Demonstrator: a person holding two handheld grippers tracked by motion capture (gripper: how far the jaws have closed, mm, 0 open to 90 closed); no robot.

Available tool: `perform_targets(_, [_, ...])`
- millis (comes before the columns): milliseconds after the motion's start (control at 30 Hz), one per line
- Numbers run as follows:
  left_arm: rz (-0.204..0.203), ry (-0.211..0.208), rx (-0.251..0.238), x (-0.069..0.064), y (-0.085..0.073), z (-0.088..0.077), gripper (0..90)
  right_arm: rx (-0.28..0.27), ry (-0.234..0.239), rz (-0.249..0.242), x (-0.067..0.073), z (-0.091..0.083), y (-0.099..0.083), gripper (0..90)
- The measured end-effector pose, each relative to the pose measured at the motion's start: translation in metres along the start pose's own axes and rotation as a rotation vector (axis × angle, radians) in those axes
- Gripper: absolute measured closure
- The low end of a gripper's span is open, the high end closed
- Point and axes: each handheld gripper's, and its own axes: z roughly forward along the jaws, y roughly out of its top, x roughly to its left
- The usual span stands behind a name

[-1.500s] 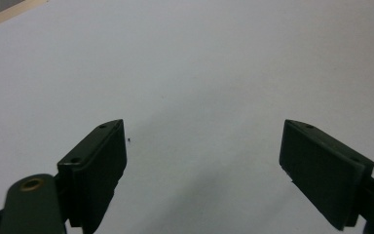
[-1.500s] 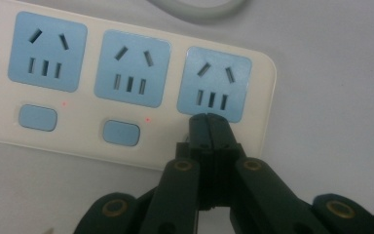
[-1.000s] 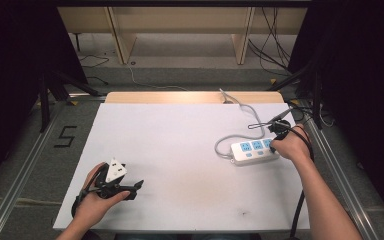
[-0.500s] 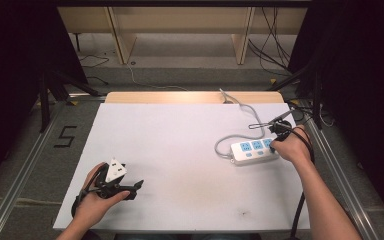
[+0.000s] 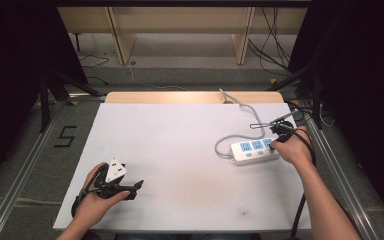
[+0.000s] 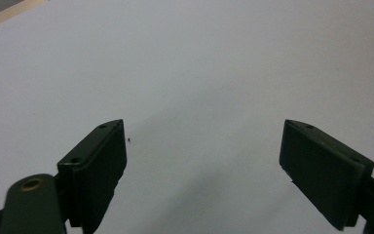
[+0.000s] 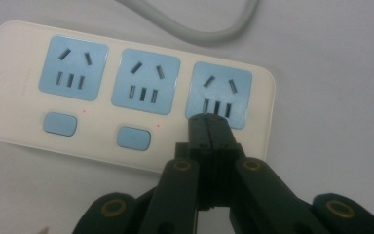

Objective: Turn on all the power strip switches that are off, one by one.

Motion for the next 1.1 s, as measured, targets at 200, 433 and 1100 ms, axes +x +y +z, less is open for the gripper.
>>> perform_targets(200, [0.006,0.0,0.004,0.0,0.0,0.0,17.3,-0.038,0.016,-0.011,0.005,-0.004,-0.003,90.0])
perform_targets(433, [0.004,0.0,0.004,0.0,0.0,0.0,17.4,-0.082,0.046,-0.027,0.012,-0.008,-0.008,90.0])
perform_targets(1100, [0.001,0.001,0.003,0.0,0.0,0.0,17.3,-0.192,0.129,-0.072,0.031,-0.019,-0.027,87.0])
